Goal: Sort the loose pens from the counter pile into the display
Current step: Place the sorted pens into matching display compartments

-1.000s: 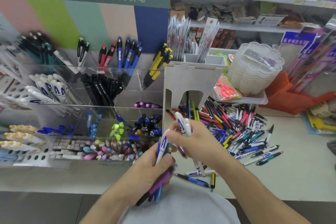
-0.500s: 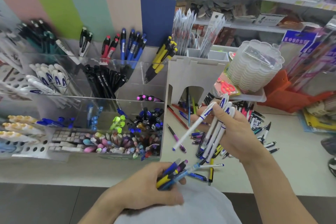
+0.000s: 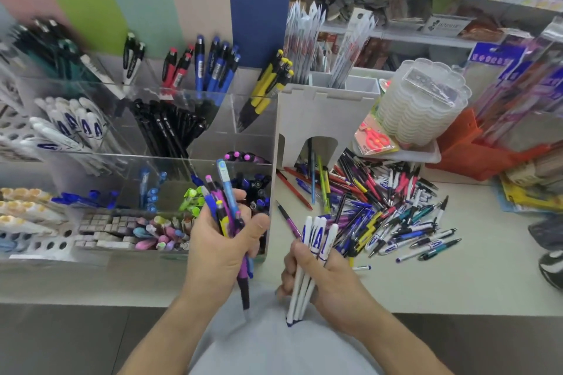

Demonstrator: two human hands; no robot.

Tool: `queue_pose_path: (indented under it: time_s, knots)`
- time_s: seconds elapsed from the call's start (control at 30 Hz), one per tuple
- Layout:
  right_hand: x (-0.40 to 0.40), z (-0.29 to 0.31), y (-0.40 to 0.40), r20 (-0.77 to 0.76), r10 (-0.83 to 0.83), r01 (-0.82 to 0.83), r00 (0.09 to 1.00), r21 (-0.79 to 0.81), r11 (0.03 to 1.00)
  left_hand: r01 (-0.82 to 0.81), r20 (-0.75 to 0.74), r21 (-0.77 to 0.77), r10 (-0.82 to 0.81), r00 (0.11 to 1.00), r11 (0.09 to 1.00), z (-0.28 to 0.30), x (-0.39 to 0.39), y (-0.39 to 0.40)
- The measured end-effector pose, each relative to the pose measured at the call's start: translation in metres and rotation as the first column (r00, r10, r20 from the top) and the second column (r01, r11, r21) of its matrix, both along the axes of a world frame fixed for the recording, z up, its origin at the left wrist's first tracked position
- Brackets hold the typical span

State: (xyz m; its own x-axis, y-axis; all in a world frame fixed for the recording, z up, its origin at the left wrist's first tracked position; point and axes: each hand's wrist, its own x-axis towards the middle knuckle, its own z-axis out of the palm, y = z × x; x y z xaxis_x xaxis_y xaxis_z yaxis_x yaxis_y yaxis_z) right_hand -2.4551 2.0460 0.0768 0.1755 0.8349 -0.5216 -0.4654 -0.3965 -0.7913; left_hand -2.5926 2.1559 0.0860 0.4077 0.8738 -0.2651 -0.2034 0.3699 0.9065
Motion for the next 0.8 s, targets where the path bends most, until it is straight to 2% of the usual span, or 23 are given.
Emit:
queue_pose_path:
  time_s: [0.03, 0.07, 0.13, 0.17, 0.23, 0.3, 0.4, 0.5, 0.57, 0.7, 0.8]
  knots:
    - [0.0, 0.0, -0.002, 0.054, 0.029, -0.027, 0.998, -0.038, 0.999, 0.0, -0.001, -0.027, 0.0, 1.0, 1.0, -0.001, 0.0, -0.002]
    - [0.002, 0.003, -0.002, 0.171, 0.076, -0.062, 0.982, -0.087, 0.994, 0.01, -0.009, -0.051, -0.011, 1.0, 0.999, -0.003, 0.0, -0.006]
    - [0.009, 0.012, 0.001, 0.413, 0.191, -0.138, 0.89, -0.156, 0.978, 0.047, -0.036, -0.091, -0.051, 0.998, 0.995, -0.007, -0.002, -0.014]
    - [0.013, 0.017, 0.003, 0.463, 0.23, -0.172, 0.856, -0.165, 0.971, 0.071, -0.057, -0.105, -0.078, 0.995, 0.992, -0.009, -0.003, -0.017]
    - [0.019, 0.023, 0.009, 0.464, 0.294, -0.239, 0.836, -0.173, 0.955, 0.123, -0.124, -0.089, -0.134, 0.983, 0.988, -0.011, -0.005, -0.02]
    - [0.022, 0.03, 0.017, 0.435, 0.262, -0.221, 0.861, -0.145, 0.965, 0.162, -0.174, -0.042, -0.167, 0.97, 0.986, -0.008, -0.007, -0.016]
    - [0.021, 0.046, 0.034, 0.462, 0.156, -0.192, 0.873, 0.031, 0.981, 0.301, -0.218, -0.006, -0.295, 0.93, 0.954, 0.0, -0.014, -0.009]
    - [0.013, 0.057, 0.051, 0.483, 0.066, -0.161, 0.873, 0.159, 0.974, 0.446, -0.191, -0.034, -0.444, 0.876, 0.894, 0.011, -0.017, -0.007]
    - [0.008, 0.06, 0.06, 0.45, 0.04, -0.132, 0.892, 0.175, 0.976, 0.426, -0.205, -0.018, -0.42, 0.884, 0.905, 0.017, -0.019, -0.008]
    - [0.01, 0.066, 0.077, 0.341, 0.088, -0.16, 0.936, 0.188, 0.969, 0.312, -0.305, 0.008, -0.294, 0.906, 0.95, 0.033, -0.031, 0.0]
    - [0.01, 0.08, 0.094, 0.398, 0.133, -0.243, 0.908, 0.241, 0.94, 0.309, -0.406, 0.042, -0.266, 0.874, 0.95, 0.046, -0.047, 0.011]
